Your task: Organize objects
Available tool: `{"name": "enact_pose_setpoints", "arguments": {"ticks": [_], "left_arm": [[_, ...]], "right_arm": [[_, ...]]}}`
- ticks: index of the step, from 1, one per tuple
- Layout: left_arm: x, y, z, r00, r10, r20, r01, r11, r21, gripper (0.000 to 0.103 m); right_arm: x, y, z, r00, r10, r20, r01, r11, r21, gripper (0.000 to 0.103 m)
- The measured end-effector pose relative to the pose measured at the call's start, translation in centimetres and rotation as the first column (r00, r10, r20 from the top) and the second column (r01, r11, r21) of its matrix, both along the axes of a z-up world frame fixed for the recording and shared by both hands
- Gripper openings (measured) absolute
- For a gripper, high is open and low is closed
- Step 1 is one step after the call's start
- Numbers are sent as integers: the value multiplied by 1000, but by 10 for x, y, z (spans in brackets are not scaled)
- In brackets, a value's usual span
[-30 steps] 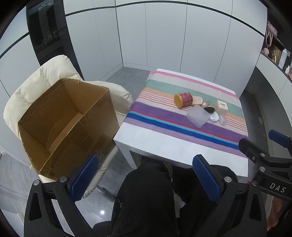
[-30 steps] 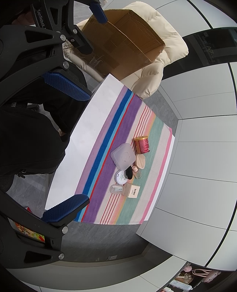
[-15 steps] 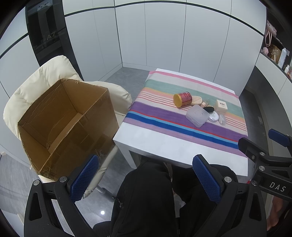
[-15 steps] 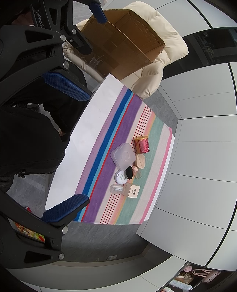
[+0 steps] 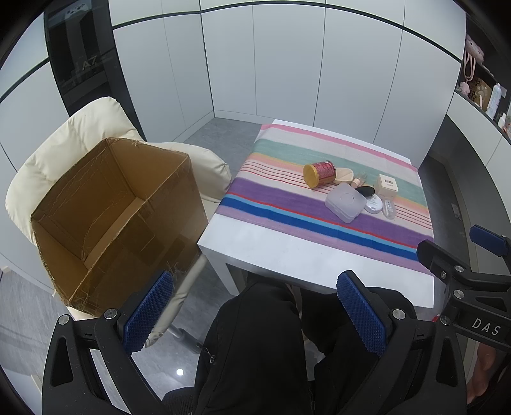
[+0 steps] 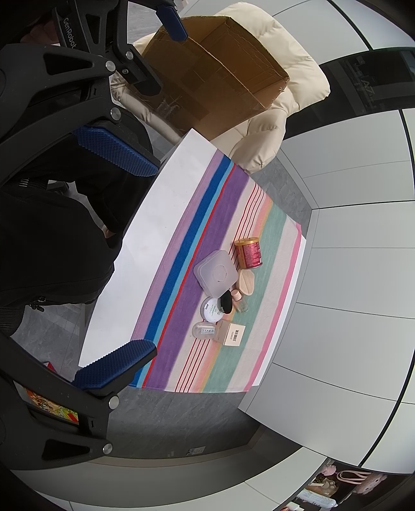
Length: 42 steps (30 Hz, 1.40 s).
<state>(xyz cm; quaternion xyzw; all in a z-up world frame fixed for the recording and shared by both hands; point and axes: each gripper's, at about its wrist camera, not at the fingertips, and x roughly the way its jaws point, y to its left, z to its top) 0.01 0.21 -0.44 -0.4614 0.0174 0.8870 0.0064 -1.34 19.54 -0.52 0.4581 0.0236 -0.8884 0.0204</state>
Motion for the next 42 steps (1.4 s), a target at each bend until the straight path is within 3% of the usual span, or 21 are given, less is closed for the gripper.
{"name": "enact_pose_setpoints", "arguments": {"ticks": [19, 29, 38, 42], "left_arm": [[-1, 7, 1, 1000, -7, -7, 7, 1000, 4, 103], [-7, 33, 4, 998, -55, -30, 54, 998, -29, 103], [-16, 72, -9, 993, -117, 29, 118, 992, -51, 103], [-21, 86, -7, 989, -143, 30, 145, 987, -66, 103]], "right_arm": [[2, 12, -1, 1000, -27, -3, 27, 1000, 3, 103], [-1, 44, 2, 994, -106, -13, 106, 994, -21, 103], [-10, 82, -7, 989, -146, -27, 147, 989, 12, 103], [-16, 95, -16, 989, -146, 5, 146, 989, 11, 103]]}}
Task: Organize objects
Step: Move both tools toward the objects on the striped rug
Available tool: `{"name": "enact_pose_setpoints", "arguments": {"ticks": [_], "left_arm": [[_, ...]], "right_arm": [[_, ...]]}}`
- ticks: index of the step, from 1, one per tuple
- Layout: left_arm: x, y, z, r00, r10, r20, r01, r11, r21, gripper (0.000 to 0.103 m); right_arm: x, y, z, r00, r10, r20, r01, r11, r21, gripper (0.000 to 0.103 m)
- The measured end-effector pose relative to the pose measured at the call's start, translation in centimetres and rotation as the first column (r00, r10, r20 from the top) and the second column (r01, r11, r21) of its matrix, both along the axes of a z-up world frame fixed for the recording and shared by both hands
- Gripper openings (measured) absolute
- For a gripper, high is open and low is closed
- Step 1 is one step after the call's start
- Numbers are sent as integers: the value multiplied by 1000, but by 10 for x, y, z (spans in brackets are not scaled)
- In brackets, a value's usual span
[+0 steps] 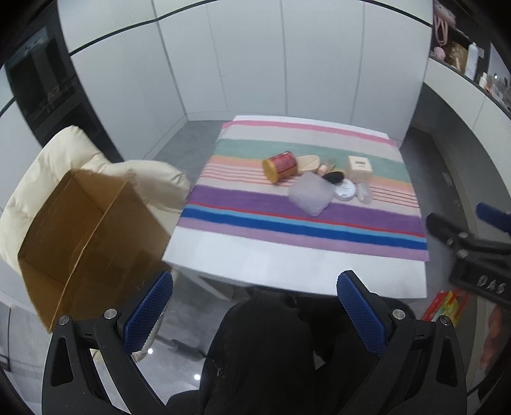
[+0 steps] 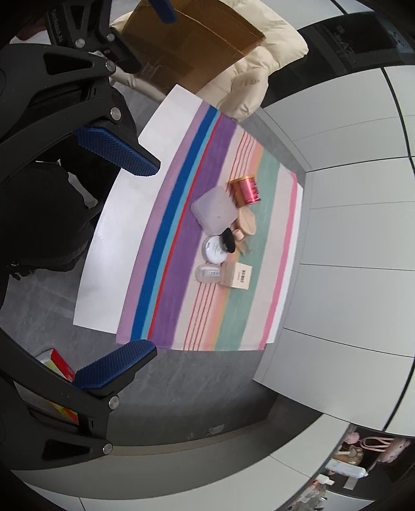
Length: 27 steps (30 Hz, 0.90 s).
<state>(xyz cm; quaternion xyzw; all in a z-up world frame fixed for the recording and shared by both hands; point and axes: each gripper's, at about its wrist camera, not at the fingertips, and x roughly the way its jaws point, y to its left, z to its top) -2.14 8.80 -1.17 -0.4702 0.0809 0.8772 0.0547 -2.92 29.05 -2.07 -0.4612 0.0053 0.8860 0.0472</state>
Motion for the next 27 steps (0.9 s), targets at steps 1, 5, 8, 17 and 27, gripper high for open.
{"name": "enact_pose_setpoints", "arguments": {"ticks": [1, 5, 8, 17, 27], "left_arm": [[-3, 4, 2, 1000, -12, -3, 12, 1000, 6, 103], [-22, 18, 4, 999, -50, 12, 50, 998, 26, 103], [-38, 29, 3, 997, -77, 20, 76, 997, 34, 103], [-78, 49, -20, 994, -101, 27, 101, 995, 6, 103], [-127, 59, -68, 991, -99, 88, 96, 995, 30, 103]], "right_arm": [[-1, 3, -2, 1000, -7, 4, 7, 1000, 0, 103], [-11, 17, -5, 999, -37, 4, 37, 999, -18, 103], [-22, 27, -7, 999, -50, 8, 51, 998, -41, 103], [-56, 44, -30, 995, -77, 59, 80, 996, -47, 103], [-97, 58, -75, 988, -98, 121, 103, 994, -41, 103]]}}
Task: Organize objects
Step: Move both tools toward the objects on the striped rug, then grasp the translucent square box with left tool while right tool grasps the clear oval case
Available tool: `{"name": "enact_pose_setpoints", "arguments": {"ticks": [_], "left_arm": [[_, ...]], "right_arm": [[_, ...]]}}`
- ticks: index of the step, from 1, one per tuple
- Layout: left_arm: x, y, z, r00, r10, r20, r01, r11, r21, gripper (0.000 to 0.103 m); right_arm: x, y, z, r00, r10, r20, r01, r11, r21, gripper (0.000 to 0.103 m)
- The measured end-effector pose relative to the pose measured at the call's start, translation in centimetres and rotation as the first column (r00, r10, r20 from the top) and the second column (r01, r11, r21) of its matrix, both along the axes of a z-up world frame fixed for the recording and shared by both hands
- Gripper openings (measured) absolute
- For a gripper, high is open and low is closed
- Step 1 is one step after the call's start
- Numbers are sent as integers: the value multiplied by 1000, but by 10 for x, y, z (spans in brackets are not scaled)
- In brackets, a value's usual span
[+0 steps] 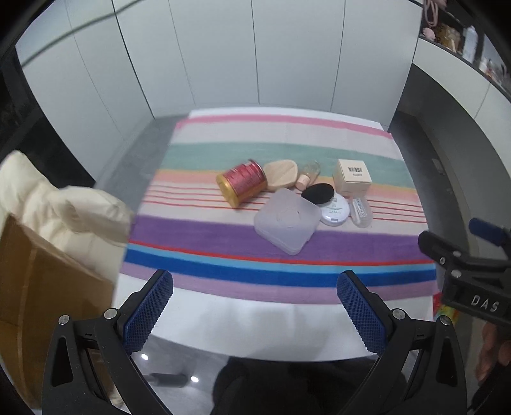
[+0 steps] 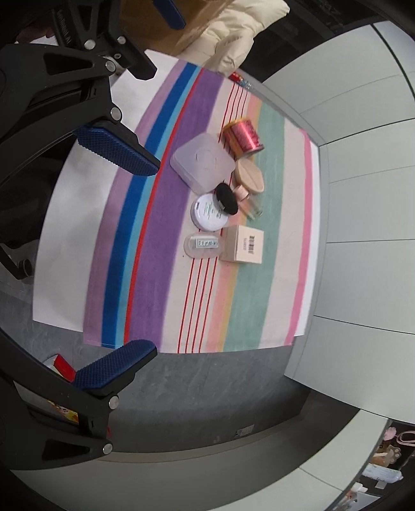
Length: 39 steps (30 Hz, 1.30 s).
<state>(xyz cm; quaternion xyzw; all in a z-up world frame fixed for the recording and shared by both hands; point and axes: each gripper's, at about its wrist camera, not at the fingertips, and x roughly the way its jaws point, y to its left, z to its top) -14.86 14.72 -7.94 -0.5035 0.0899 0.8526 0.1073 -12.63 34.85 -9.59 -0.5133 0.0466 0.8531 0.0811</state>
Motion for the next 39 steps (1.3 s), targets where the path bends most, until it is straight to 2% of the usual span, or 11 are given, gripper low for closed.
{"name": "enact_pose_setpoints", "arguments": {"ticks": [7, 11, 14, 17, 26, 29, 32, 33, 37, 38, 39], "left_arm": [[-35, 7, -36, 998, -24, 58, 22, 999, 32, 103], [-55, 14, -51, 997, -49, 55, 49, 999, 4, 103], [-69, 21, -69, 988, -107, 110, 104, 994, 35, 103], [-73, 27, -87, 981, -139, 136, 139, 990, 10, 103], [-88, 39, -131, 970, -156, 185, 157, 987, 7, 102], [-94, 43, -140, 970, -150, 193, 148, 989, 22, 102], [-98, 48, -145, 965, -166, 202, 163, 986, 33, 93], [-99, 50, -147, 964, -171, 205, 167, 985, 36, 86], [-101, 53, -145, 964, -176, 198, 170, 984, 49, 80], [-101, 52, -144, 966, -173, 195, 165, 985, 53, 76], [-100, 51, -143, 967, -172, 187, 166, 985, 45, 63]], "right_arm": [[-30, 5, -35, 999, 19, 35, -21, 997, 70, 103], [-48, 12, -49, 998, 13, 58, -17, 998, 64, 103], [-62, 16, -64, 997, 14, 77, -19, 998, 67, 103], [-73, 21, -80, 995, 0, 99, -6, 998, 60, 103], [-95, 16, -122, 984, 16, 176, -23, 999, 36, 103], [-97, 13, -134, 979, 14, 204, -23, 999, 42, 98], [-98, 17, -141, 981, -4, 195, 3, 1000, 7, 96], [-99, 18, -142, 981, -7, 192, 8, 1000, -5, 95], [-99, 16, -142, 984, 5, 181, -6, 1000, 5, 90], [-99, 17, -142, 985, 5, 172, -3, 1000, -11, 87], [-99, 17, -143, 986, 4, 167, 0, 1000, -26, 85]]}}
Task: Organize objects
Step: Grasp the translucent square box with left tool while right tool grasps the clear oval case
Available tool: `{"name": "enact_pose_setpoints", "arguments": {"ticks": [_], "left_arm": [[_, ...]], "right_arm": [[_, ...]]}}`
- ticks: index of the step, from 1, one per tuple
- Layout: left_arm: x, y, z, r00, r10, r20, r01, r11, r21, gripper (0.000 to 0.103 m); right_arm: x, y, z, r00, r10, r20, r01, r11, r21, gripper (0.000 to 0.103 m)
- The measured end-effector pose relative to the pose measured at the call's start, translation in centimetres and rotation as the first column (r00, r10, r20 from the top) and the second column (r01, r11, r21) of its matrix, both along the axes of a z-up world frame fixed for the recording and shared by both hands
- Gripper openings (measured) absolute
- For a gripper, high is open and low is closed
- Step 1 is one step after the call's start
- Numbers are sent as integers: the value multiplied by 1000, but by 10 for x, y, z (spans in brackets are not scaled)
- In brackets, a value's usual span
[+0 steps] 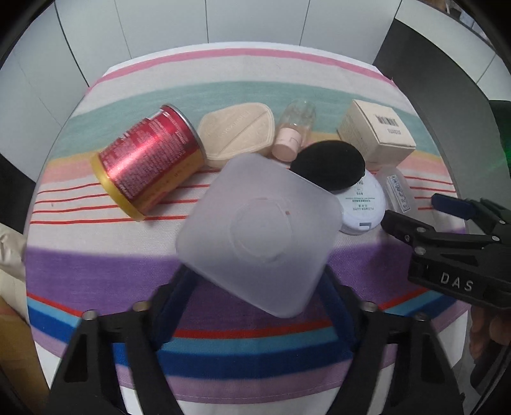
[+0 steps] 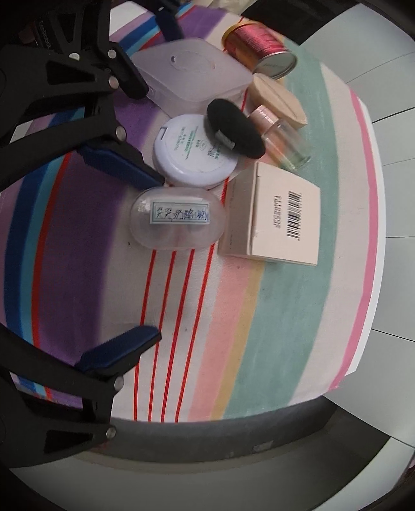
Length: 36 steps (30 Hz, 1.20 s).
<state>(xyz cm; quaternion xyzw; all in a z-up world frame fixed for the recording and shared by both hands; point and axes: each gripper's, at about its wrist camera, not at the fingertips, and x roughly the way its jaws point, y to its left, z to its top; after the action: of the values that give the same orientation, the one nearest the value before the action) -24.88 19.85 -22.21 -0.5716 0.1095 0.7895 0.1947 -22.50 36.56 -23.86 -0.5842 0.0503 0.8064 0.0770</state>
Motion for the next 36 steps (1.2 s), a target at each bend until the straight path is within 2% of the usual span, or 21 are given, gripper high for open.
{"name": "enact_pose_setpoints", "arguments": {"ticks": [1, 2, 3, 4, 6, 8, 9, 10, 11, 12, 13, 14, 16, 19, 27, 29, 31, 33, 36], "left_arm": [[1, -1, 1, 1000, 0, 2, 0, 1000, 0, 56], [1, -3, 2, 1000, 10, 14, -11, 1000, 12, 54], [1, -7, 3, 999, 26, 28, -27, 999, 32, 51], [2, -9, 3, 999, 34, 34, -35, 999, 41, 48], [4, -11, 4, 999, 43, 33, -44, 998, 46, 46], [6, -10, 4, 999, 34, 17, -35, 999, 42, 47], [6, -10, 3, 1000, 30, 6, -30, 999, 33, 55], [6, -9, 2, 1000, 29, -9, -29, 1000, 12, 74], [5, -9, 1, 999, 31, -25, -31, 999, -10, 84], [4, -10, 0, 998, 40, -45, -41, 999, -33, 101], [3, -10, 1, 996, 52, -74, -55, 998, -42, 103], [2, -11, 1, 994, 60, -88, -64, 997, -42, 103], [-3, -8, -2, 995, 75, -64, -77, 996, -37, 103], [-7, -4, -2, 994, 97, -50, -97, 995, 7, 103], [-28, 22, -9, 994, 43, -96, -48, 998, -51, 103], [-31, 22, -11, 995, 43, -85, -46, 998, -37, 103], [-33, 19, -13, 996, 52, -74, -53, 998, -15, 103], [-32, 19, -12, 995, 52, -80, -53, 998, -14, 102], [-29, 17, -12, 994, 66, -82, -66, 998, -1, 101]], "right_arm": [[0, 0, 0, 1000, -5, -7, 5, 1000, -11, 84], [1, -1, 0, 1000, -6, -17, 6, 1000, -6, 80], [1, -3, 2, 1000, -1, -30, 1, 1000, -5, 70], [1, -5, 2, 999, 6, -36, -6, 1000, -3, 65], [0, -9, 6, 999, 30, -36, -30, 1000, -4, 47], [1, -12, 6, 999, 40, -31, -40, 999, -4, 43], [2, -14, 5, 999, 41, -31, -41, 999, -3, 42], [3, -16, 3, 999, 41, -33, -41, 999, -1, 42], [3, -18, 3, 998, 43, -35, -43, 999, 1, 42], [1, -11, 11, 998, 46, -31, -46, 999, 2, 42], [1, -12, 11, 998, 48, -31, -48, 999, 4, 42], [1, -12, 11, 998, 48, -31, -48, 999, 3, 42], [0, -12, 11, 998, 49, -30, -49, 999, 7, 42], [-4, -8, 11, 999, 42, -27, -41, 999, 6, 42], [-2, 8, 8, 999, 32, -27, -32, 999, 3, 42], [-1, 9, 8, 999, 27, -28, -27, 1000, 7, 42], [1, 10, 8, 999, 26, -32, -26, 1000, 9, 46], [2, 12, 7, 999, 20, -35, -19, 1000, 25, 64], [3, 15, 4, 999, -1, -40, 1, 1000, 5, 73]]}}
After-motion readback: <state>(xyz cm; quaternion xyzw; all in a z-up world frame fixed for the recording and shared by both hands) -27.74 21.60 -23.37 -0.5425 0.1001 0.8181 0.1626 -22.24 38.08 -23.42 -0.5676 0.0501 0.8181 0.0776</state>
